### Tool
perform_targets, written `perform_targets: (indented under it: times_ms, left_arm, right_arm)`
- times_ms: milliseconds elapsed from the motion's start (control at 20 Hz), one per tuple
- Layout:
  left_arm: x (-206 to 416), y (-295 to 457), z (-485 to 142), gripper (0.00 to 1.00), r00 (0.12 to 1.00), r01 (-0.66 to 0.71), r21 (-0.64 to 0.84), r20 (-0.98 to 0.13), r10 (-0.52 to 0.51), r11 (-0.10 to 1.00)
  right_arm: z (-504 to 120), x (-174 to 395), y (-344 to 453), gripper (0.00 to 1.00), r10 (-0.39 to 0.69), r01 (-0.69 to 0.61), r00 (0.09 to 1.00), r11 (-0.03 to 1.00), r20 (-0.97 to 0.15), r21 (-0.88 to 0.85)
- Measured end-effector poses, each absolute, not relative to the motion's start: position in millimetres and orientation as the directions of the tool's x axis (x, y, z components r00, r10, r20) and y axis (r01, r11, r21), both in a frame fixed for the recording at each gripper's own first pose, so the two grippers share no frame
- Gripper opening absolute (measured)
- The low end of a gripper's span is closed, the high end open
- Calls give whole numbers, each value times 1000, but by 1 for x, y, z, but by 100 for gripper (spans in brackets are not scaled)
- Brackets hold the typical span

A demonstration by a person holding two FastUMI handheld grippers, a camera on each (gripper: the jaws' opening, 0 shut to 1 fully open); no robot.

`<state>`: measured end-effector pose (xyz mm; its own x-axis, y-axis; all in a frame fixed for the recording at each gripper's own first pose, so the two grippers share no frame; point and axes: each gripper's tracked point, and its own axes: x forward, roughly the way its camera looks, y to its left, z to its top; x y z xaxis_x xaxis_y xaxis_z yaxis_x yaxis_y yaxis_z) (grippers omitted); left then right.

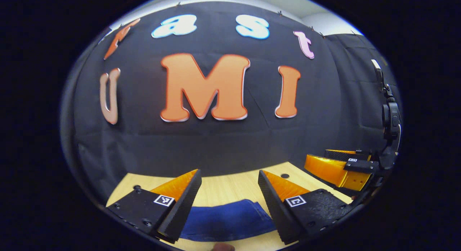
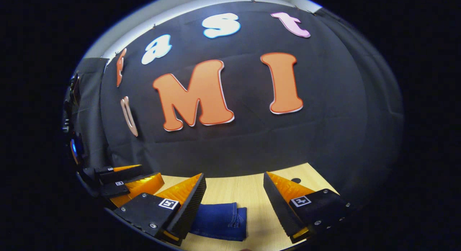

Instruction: Grasp the waist and the cuffs of the jeans and fold them to make the two legs overlap; first hold the waist and fold one-third of the jeans toward the cuffs, then hold the cuffs and fold the remaining one-third in the same direction to finish folding.

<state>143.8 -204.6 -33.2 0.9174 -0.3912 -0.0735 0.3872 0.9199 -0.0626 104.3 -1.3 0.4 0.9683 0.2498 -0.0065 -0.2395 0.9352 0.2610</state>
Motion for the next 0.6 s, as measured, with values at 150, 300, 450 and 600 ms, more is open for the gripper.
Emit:
perform_targets:
  times_ms: [150, 300, 450, 600]
  left_arm:
    - [128, -188, -25, 96, 946, 321, -63, -24, -323, 945]
    - [117, -174, -20, 96, 958, 285, -97, 5, -286, 954]
    - [105, -162, -18, 96, 963, 268, -103, 20, -267, 958]
    - [89, -144, -16, 94, 964, 264, -74, 41, -261, 962]
  right_arm:
    - [20, 93, 9, 97, 251, -253, 967, 939, 39, 233]
    - [27, 75, 18, 97, 245, -254, 967, 940, 67, 228]
    - [29, 56, 21, 97, 217, -230, 973, 949, 80, 217]
    - [31, 31, 29, 97, 193, -209, 976, 960, 99, 188]
